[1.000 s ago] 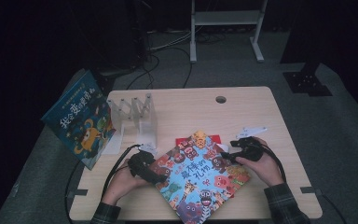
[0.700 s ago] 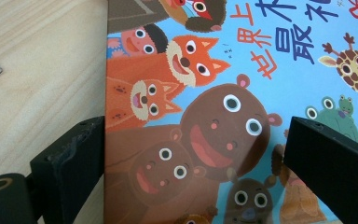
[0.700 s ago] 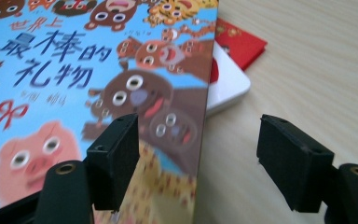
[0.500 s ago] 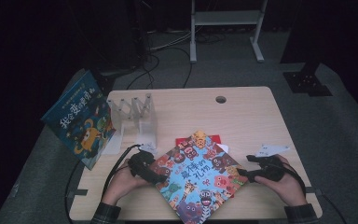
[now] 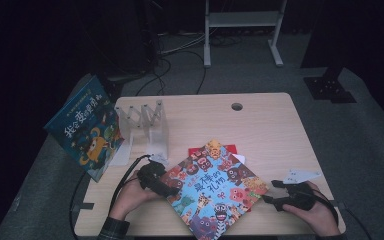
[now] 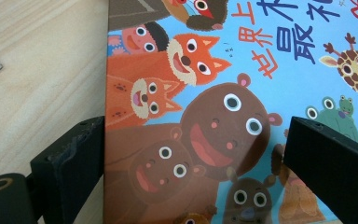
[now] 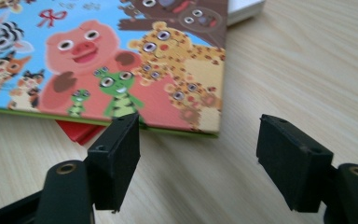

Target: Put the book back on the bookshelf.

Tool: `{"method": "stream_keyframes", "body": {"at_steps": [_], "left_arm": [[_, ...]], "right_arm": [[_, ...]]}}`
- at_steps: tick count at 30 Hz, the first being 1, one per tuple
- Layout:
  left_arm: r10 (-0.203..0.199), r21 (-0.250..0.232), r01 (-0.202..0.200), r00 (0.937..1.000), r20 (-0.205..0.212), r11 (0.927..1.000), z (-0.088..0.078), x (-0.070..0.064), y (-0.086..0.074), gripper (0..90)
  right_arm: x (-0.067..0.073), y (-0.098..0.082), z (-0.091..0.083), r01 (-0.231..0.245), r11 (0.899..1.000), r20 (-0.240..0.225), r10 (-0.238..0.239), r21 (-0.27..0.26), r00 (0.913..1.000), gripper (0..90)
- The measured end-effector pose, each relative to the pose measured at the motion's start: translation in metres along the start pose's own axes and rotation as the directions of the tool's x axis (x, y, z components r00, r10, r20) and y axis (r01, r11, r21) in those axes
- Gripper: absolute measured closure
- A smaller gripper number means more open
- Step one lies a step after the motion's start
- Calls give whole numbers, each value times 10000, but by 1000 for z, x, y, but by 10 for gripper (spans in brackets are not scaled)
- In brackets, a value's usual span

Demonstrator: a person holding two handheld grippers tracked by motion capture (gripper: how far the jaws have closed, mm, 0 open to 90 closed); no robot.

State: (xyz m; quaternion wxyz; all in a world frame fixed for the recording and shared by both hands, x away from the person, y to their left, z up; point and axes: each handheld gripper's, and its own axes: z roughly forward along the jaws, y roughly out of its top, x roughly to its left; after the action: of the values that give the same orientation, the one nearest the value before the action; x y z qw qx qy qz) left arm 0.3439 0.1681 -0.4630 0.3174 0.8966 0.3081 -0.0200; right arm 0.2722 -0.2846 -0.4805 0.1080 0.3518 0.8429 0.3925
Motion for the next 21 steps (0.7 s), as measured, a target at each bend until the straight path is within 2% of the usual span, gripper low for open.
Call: {"method": "stream_keyframes", "body": {"at_steps": [7, 21], "left_arm": [[-34, 66, 33, 9999, 146, 10000, 0, 1, -1, 54], [-131, 155, 131, 9999, -9, 9998, -4, 6, -3, 50]], "right_arm": [[2, 3, 4, -13, 10000, -225, 13, -6, 9997, 320], [-4, 19, 19, 201, 9997, -195, -199, 112, 9996, 346]]}}
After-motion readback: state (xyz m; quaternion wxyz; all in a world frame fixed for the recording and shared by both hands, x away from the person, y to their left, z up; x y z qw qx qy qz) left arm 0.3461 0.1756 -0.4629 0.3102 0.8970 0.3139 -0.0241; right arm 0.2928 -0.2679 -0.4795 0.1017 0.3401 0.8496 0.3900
